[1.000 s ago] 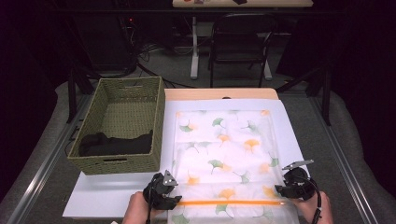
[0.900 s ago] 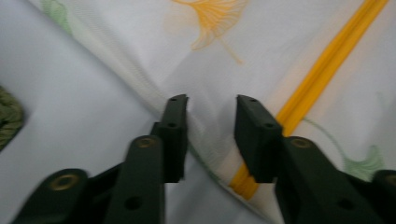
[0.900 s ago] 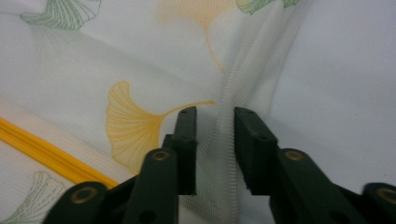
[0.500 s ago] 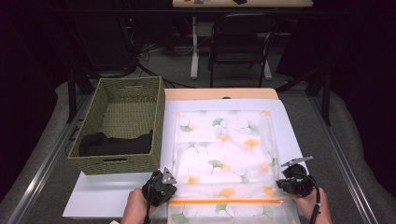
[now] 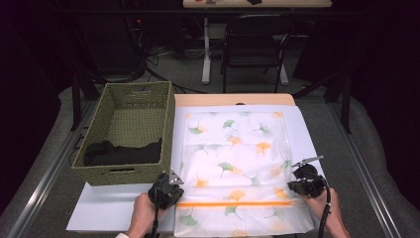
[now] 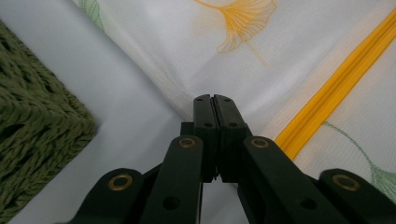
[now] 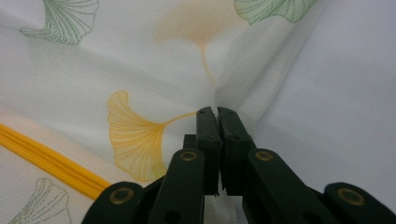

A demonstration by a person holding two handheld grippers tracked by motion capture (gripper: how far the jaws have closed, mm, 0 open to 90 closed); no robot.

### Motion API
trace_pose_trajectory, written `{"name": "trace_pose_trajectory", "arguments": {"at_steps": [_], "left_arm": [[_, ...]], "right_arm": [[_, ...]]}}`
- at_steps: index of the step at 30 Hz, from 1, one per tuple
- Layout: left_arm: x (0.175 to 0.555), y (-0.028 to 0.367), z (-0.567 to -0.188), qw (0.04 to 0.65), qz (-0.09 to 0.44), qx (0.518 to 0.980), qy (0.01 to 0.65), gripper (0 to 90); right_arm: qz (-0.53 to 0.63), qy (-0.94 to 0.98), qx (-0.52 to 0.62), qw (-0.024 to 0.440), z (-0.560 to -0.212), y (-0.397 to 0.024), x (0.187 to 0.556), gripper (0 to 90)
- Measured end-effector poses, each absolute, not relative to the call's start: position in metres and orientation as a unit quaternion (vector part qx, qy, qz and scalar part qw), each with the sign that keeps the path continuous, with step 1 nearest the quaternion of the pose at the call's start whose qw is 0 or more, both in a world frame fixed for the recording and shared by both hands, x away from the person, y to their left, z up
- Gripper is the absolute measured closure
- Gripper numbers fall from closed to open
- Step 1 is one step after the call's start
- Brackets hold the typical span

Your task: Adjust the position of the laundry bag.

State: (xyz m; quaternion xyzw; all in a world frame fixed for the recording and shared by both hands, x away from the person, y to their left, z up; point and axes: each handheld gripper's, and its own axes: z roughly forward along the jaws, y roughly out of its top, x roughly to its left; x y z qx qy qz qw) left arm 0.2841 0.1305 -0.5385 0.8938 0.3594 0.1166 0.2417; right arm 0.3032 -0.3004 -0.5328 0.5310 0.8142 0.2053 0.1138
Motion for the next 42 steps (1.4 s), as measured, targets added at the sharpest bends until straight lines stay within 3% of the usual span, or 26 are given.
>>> {"name": "trace_pose_trajectory", "arguments": {"at_steps": [12,16,19,22,28,30,32,37,42], "left_arm": [[0.292,0.137,-0.539,0.235,0.13,0.886,0.377,89.1],[0.289,0.137,-0.536,0.243,0.127,0.887,0.37,82.7],[0.287,0.137,-0.531,0.252,0.117,0.889,0.363,70.3],[0.281,0.138,-0.526,0.271,0.113,0.89,0.349,52.1],[0.272,0.14,-0.522,0.284,0.08,0.895,0.334,23.7],[0.269,0.139,-0.523,0.288,0.064,0.898,0.326,16.1],[0.265,0.135,-0.524,0.287,0.054,0.904,0.312,15.3],[0.26,0.123,-0.532,0.264,0.041,0.924,0.276,10.2],[0.256,0.114,-0.536,0.256,0.062,0.931,0.252,25.5]], "right_arm": [[0.211,0.814,0.527,0.123,-0.534,-0.291,0.32,87.1],[0.221,0.814,0.525,0.117,-0.534,-0.294,0.318,78.6],[0.229,0.815,0.519,0.12,-0.531,-0.296,0.316,70.2],[0.241,0.81,0.52,0.123,-0.526,-0.3,0.311,62.1],[0.244,0.807,0.526,0.114,-0.521,-0.309,0.299,36.7],[0.246,0.807,0.526,0.11,-0.52,-0.311,0.293,27.2],[0.24,0.809,0.526,0.103,-0.521,-0.311,0.288,22.9],[0.233,0.816,0.52,0.094,-0.525,-0.306,0.281,25.0],[0.223,0.816,0.523,0.1,-0.53,-0.303,0.283,39.8]]}}
